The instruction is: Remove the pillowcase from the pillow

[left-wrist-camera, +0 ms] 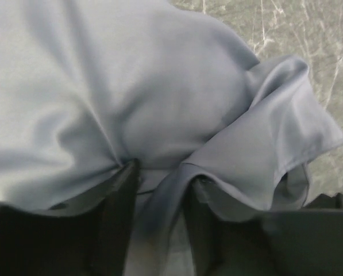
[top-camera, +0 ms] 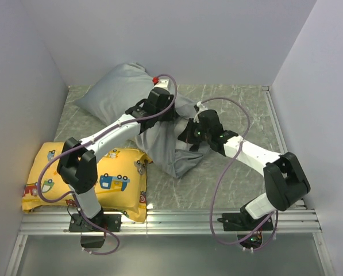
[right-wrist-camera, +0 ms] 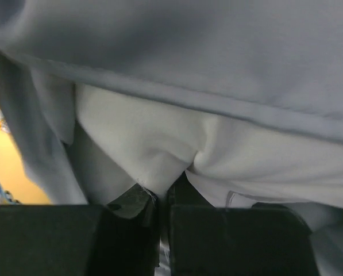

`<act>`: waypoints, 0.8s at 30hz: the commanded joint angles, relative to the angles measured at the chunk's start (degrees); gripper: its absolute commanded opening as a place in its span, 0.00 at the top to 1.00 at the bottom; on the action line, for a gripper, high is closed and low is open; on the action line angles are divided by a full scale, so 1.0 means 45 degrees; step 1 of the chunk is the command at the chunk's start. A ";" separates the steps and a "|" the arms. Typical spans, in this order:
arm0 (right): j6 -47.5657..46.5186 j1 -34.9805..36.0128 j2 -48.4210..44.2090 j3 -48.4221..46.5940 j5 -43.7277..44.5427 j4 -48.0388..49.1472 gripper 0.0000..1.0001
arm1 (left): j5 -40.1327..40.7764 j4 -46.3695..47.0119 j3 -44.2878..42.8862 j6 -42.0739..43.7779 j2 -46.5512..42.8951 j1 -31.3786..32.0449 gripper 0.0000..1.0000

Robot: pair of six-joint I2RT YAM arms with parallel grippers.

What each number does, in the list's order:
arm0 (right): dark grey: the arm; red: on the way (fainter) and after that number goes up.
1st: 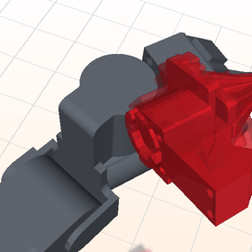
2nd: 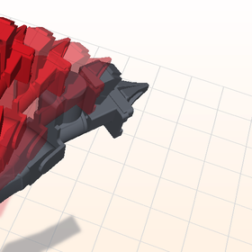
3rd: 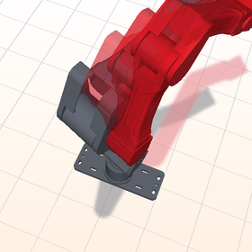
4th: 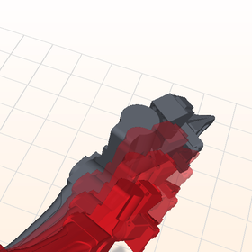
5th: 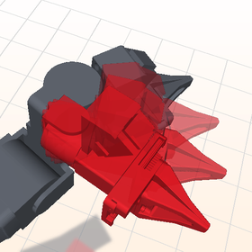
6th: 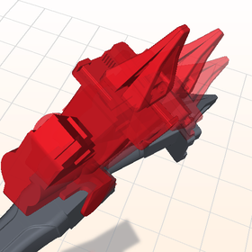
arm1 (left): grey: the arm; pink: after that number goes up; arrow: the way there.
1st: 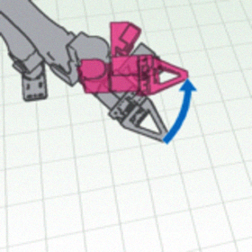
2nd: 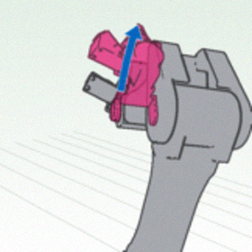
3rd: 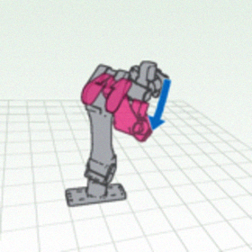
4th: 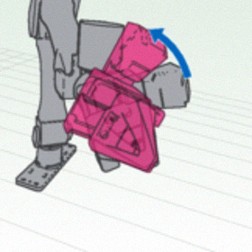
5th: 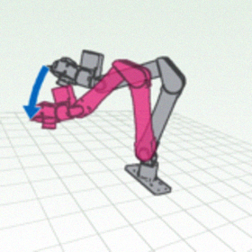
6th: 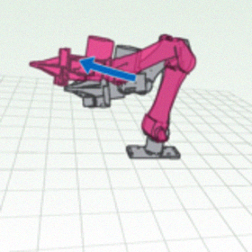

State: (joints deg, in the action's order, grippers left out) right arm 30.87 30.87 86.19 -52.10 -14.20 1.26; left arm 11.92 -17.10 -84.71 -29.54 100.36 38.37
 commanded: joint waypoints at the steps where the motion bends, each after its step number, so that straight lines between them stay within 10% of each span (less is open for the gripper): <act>1: 0.0853 0.0015 -0.0948 -0.1308 -0.0012 -0.0180 1.00 | -0.0131 -0.0768 -0.0824 0.0235 0.0024 0.0126 0.50; 12: 0.0327 -0.0298 -0.2006 -0.6214 0.2803 -0.4242 1.00 | -0.0111 -0.1179 -0.2367 0.0568 -0.2241 0.0379 0.01; 24: -0.0258 -0.0298 -0.1186 -0.8071 0.3623 -0.5375 1.00 | 0.1001 -0.1452 -0.2017 0.0529 -0.5249 0.1647 0.13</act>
State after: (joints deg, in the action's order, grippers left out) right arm 30.89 29.95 80.99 -82.74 -0.58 -27.33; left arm 14.11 -22.37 -93.97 -27.90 80.07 44.25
